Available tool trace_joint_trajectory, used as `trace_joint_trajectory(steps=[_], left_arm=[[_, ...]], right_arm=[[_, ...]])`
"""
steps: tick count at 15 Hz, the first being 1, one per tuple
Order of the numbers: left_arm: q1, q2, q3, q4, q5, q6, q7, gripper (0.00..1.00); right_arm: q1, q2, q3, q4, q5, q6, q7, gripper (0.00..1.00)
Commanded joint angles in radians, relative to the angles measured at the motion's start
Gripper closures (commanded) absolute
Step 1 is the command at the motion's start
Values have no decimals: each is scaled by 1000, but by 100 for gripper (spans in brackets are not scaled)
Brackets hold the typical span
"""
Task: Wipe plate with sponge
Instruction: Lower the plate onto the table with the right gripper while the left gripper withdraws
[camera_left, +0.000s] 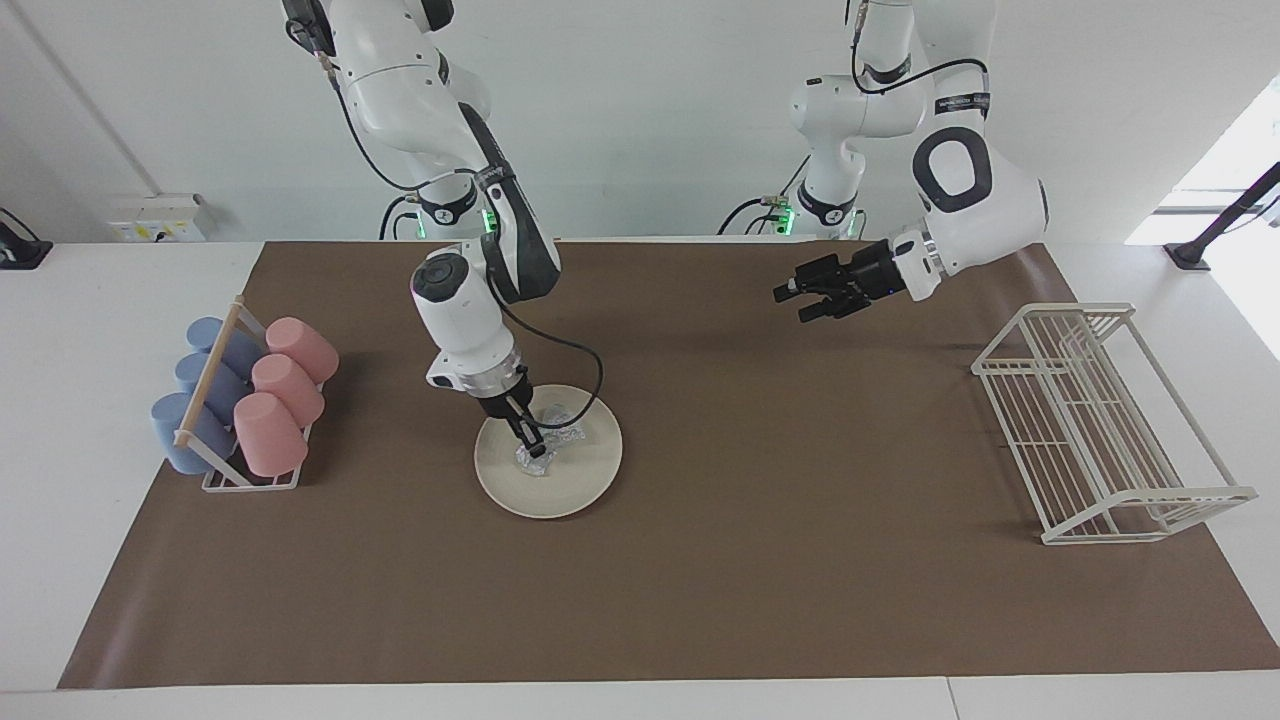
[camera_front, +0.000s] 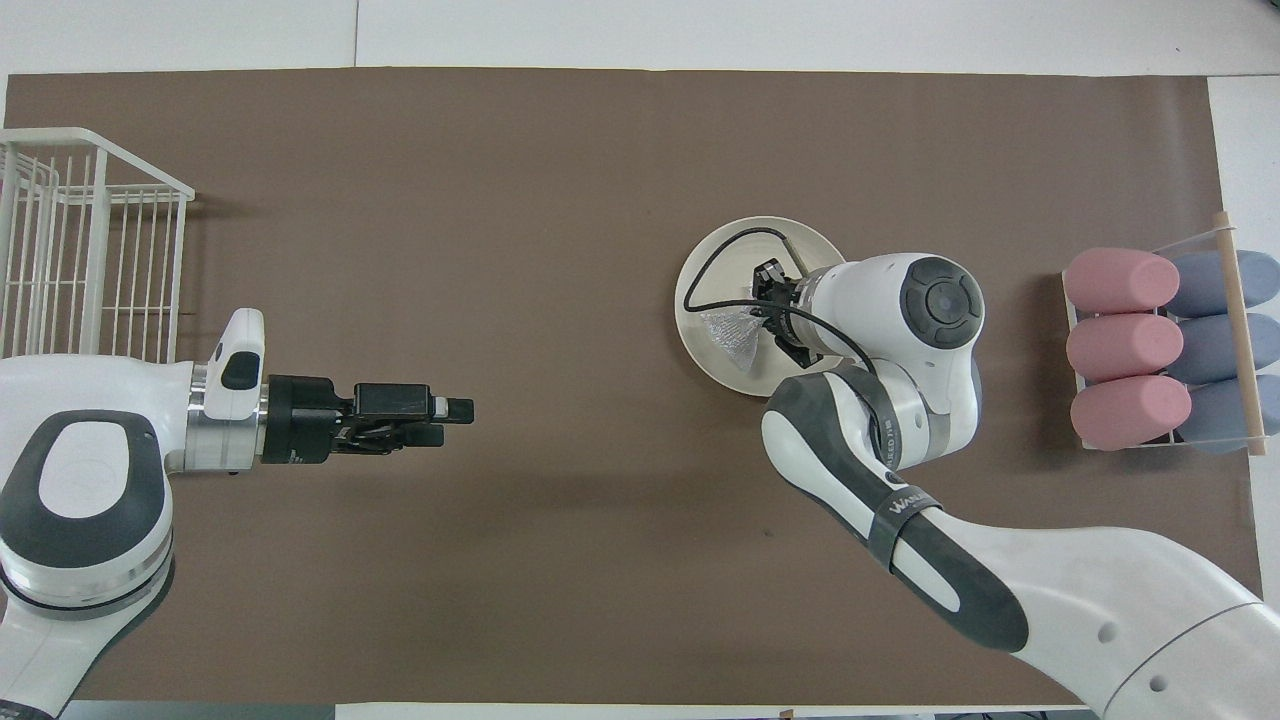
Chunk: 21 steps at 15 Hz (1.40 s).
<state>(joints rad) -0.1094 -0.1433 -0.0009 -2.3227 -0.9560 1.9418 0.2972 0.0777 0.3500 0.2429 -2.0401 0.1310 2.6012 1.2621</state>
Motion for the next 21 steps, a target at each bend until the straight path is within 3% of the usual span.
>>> trace_joint_trajectory(steps=[1,6,10,15,18,21], left_arm=[[5,37,-8,48,147,55,-42,0],[19,53,-8,60,429,131,-52,0],[23,70,-7,77,626,183,-96,0],[49,74,-7,78,709,207,-96,0],[63,74,-8,78,709,209,-96,0],[59,74,-8,77,709,210,-113,0]], right_arm=[[13,10,12,-17,13,3,46,100],[122,10,12,-18,13,46,288,100],[82,9,9,-26,13,46,150,100],[-54,14,9,-26,13,36,-182,100],[-35,10,10,-29,13,33,-147,100],[52,4,10,-43,13,36,46,100]])
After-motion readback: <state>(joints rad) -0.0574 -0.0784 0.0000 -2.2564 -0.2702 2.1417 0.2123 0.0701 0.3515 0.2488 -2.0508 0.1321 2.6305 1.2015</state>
